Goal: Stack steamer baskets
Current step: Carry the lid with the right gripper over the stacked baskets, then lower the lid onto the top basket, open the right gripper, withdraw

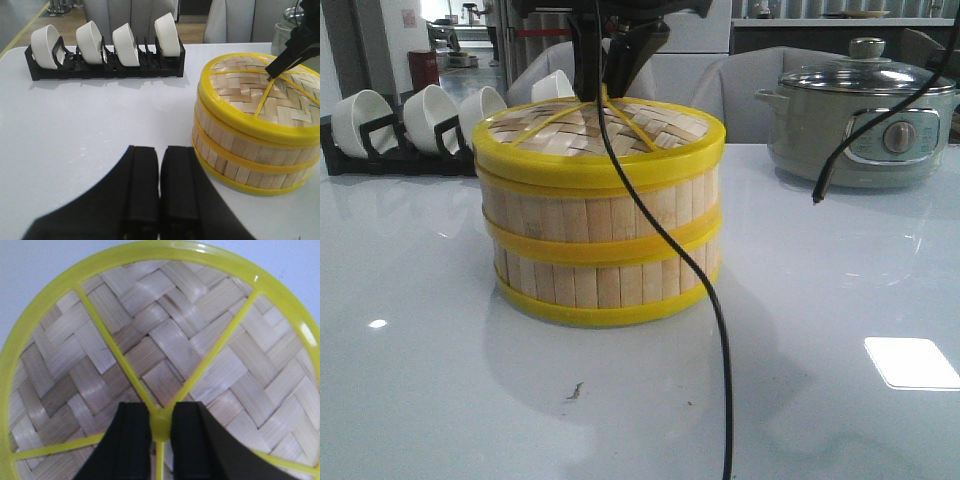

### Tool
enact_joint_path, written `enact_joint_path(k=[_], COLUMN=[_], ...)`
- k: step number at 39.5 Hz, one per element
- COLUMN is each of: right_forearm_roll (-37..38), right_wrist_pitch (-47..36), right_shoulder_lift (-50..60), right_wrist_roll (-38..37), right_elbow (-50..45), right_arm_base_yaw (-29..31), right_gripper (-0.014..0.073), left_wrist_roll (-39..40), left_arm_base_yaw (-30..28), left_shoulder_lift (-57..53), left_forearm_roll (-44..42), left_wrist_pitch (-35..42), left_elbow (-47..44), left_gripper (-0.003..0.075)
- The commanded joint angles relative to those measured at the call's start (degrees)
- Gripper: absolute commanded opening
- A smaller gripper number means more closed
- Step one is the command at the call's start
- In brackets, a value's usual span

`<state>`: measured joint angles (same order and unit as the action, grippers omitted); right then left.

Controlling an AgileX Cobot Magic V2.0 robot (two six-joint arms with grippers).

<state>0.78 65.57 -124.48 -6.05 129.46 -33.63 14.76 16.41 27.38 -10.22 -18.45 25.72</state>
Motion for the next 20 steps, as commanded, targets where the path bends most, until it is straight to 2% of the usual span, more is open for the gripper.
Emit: enact_joint_path(k=[1, 7, 9, 17, 20], right_forearm_roll=[0.01, 0.01, 0.01, 0.01, 0.01], right_wrist_pitch=[-3.39, -3.13, -2.95, -3.0, -3.12], right_shoulder_lift=[3.56, 3.56, 3.56, 3.62, 3.86], right_wrist_roll=[0.73, 0.73, 0.73, 0.73, 0.73], right_elbow=[2.05, 2.05, 2.05, 2.05, 2.05], right_arm_base_yaw=[-0.16, -0.16, -0.16, -0.16, -0.16], right_gripper=[0.0056, 0.0065, 0.0097, 0.0398, 0.0436], left_wrist_roll=[0.49, 0.49, 0.49, 0.49, 0.49], left_arm_base_yaw=[-0.1, -0.1, -0.1, -0.1, -0.1], left_shoulder_lift=[0.34, 0.34, 0.34, 0.34, 0.34], left_forearm_roll=[0.13, 0.13, 0.13, 0.13, 0.13], left_wrist_pitch=[4.7, 4.7, 4.7, 4.7, 4.7], left_elbow=[1.72, 1.72, 1.72, 1.72, 1.72], left_gripper=[0.0087, 0.0087, 0.0087, 0.0087, 0.0087])
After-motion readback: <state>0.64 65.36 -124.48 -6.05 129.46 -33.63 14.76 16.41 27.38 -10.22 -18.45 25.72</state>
